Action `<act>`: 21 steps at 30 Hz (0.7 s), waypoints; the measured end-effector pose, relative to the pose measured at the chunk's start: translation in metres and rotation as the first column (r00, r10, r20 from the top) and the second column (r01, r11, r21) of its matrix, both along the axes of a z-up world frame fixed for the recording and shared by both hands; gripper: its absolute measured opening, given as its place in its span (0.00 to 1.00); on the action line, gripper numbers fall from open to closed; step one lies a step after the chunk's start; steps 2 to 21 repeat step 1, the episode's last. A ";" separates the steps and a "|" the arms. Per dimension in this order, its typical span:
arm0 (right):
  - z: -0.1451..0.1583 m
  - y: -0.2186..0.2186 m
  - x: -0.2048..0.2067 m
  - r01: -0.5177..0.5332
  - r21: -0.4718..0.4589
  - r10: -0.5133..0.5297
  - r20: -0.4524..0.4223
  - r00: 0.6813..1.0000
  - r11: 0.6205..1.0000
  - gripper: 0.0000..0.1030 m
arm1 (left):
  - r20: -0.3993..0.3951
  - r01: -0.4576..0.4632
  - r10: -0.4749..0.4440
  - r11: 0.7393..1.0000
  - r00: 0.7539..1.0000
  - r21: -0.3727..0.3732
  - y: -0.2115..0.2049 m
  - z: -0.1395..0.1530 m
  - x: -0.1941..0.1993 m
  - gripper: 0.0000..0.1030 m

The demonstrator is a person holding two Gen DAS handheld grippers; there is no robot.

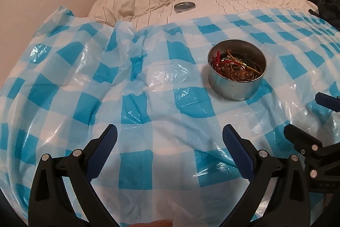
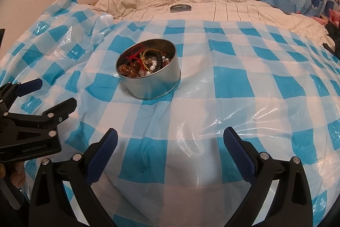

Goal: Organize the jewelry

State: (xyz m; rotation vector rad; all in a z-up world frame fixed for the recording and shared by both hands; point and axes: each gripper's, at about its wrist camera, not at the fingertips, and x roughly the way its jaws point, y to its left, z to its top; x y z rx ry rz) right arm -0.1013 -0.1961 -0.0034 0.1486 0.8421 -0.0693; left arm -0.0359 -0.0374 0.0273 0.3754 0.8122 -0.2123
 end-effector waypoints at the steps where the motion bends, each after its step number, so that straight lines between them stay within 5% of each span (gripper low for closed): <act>1: 0.000 0.000 0.000 0.000 0.000 0.000 0.000 1.000 1.000 0.93 | 0.002 0.002 -0.002 1.000 1.000 -0.004 0.001 0.001 0.000 0.92; 21: 0.000 0.000 0.000 0.000 0.000 0.000 0.000 1.000 1.000 0.93 | 0.002 0.002 -0.002 1.000 1.000 -0.004 0.001 0.001 0.000 0.92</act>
